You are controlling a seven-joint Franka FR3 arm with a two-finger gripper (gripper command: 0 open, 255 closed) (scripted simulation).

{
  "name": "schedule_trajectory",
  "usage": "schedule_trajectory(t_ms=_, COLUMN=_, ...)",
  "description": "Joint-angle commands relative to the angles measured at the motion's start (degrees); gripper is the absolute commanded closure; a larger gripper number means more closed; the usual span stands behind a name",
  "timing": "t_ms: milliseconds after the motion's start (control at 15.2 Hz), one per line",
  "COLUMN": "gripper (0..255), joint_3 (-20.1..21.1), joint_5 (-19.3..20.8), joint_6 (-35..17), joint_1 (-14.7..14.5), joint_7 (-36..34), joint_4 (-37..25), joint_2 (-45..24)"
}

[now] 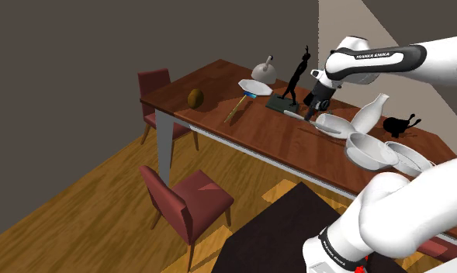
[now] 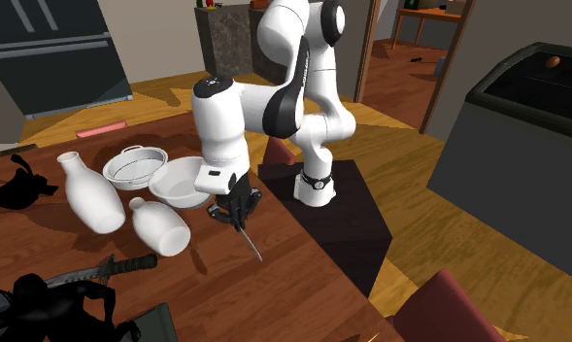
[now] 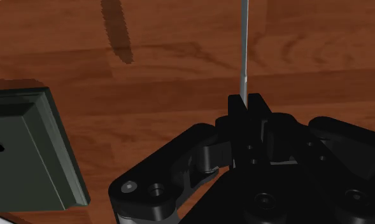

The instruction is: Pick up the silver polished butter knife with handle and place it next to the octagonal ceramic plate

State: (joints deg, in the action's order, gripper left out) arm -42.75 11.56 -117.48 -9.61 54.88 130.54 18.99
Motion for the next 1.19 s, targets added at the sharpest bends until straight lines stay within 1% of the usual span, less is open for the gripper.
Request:
schedule_trajectory(t_ms=0, gripper=255, joint_3=-1.6, joint_5=-3.7, joint_6=-0.8, joint_1=-2.4, joint_7=1.5, joint_4=-3.9, joint_2=-5.4)
schedule_trajectory(t_ms=132, gripper=255, joint_3=-3.1, joint_5=-8.0, joint_6=-0.7, joint_1=-4.2, joint_7=3.7, joint_4=-8.4, joint_2=-11.1)
schedule_trajectory(t_ms=264, gripper=255, joint_3=-4.2, joint_5=-12.8, joint_6=0.0, joint_1=-5.1, joint_7=6.3, joint_4=-13.3, joint_2=-17.0)
schedule_trajectory(t_ms=330, gripper=255, joint_3=-4.5, joint_5=-15.3, joint_6=0.5, joint_1=-5.2, joint_7=7.6, joint_4=-15.9, joint_2=-20.1)
schedule_trajectory(t_ms=462, gripper=255, joint_3=-4.5, joint_5=-20.2, joint_6=2.1, joint_1=-4.5, joint_7=9.9, joint_4=-21.4, joint_2=-26.2)
schedule_trajectory(t_ms=594, gripper=255, joint_3=-3.7, joint_5=-24.6, joint_6=4.1, joint_1=-2.8, joint_7=11.8, joint_4=-27.3, joint_2=-32.0)
schedule_trajectory(t_ms=792, gripper=255, joint_3=-1.7, joint_5=-29.9, joint_6=7.8, joint_1=0.9, joint_7=13.2, joint_4=-37.0, joint_2=-40.3)
schedule_trajectory(t_ms=990, gripper=255, joint_3=0.5, joint_5=-34.1, joint_6=12.3, joint_1=5.4, joint_7=13.3, joint_4=-48.4, joint_2=-48.3)
schedule_trajectory(t_ms=1122, gripper=255, joint_3=2.2, joint_5=-36.5, joint_6=15.8, joint_1=9.0, joint_7=12.7, joint_4=-57.2, joint_2=-53.9)
